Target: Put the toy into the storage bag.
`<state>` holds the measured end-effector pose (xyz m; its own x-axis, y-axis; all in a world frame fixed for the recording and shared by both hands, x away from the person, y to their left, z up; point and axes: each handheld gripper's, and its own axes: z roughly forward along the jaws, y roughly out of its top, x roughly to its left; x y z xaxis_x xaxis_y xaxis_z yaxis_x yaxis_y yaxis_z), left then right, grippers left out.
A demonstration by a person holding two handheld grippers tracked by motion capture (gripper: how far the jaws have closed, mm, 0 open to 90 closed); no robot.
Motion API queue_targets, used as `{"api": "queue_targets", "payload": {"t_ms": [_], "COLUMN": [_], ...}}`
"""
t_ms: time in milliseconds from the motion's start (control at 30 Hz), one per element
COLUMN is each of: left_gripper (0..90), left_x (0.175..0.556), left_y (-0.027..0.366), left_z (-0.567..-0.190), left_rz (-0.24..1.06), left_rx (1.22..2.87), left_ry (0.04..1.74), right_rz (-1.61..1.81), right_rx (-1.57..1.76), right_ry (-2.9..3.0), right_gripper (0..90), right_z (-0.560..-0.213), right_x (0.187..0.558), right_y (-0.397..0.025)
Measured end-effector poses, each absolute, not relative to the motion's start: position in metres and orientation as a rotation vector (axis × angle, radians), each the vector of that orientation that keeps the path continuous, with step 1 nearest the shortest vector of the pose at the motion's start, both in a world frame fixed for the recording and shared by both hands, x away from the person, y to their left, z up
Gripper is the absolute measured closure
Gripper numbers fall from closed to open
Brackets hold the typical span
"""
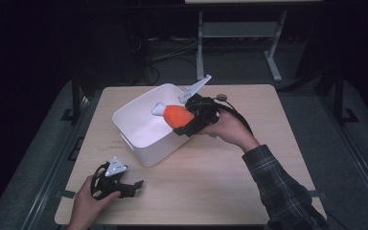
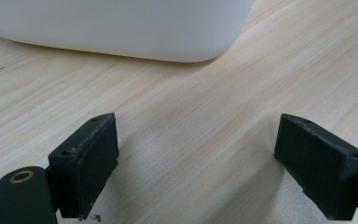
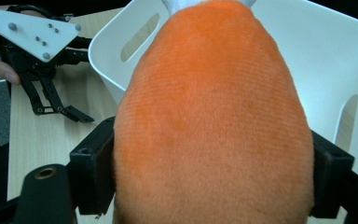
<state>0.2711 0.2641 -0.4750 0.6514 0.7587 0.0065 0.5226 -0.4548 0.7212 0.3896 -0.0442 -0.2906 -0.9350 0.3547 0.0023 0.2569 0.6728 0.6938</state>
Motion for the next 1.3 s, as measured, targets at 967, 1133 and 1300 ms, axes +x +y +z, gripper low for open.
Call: {"api": "queue_targets", "payload": {"t_ms": [967, 1133, 1300], "left_gripper": [12.7, 12.7, 12.7], "left_x": [0.271, 0.271, 0.271], "left_y": [0.264, 0.264, 0.264], "left_z": [-0.475, -0.475, -0.475], "left_rz": [0.426, 0.426, 0.426], "left_rx": [2.168, 2.168, 2.168], "left_ry": [0.989, 0.988, 0.989], "right_rz": [1.071, 1.052, 1.040], "right_rx": [0.404, 0.370, 0.349], "right_ry": [2.800, 2.811, 2.822], "right_gripper": [21.3, 21.3, 21.3], "right_z": [-0.282, -0.281, -0.283], "right_x": [0.424, 0.427, 0.430], "right_y": [0.014, 0.028, 0.040]}}
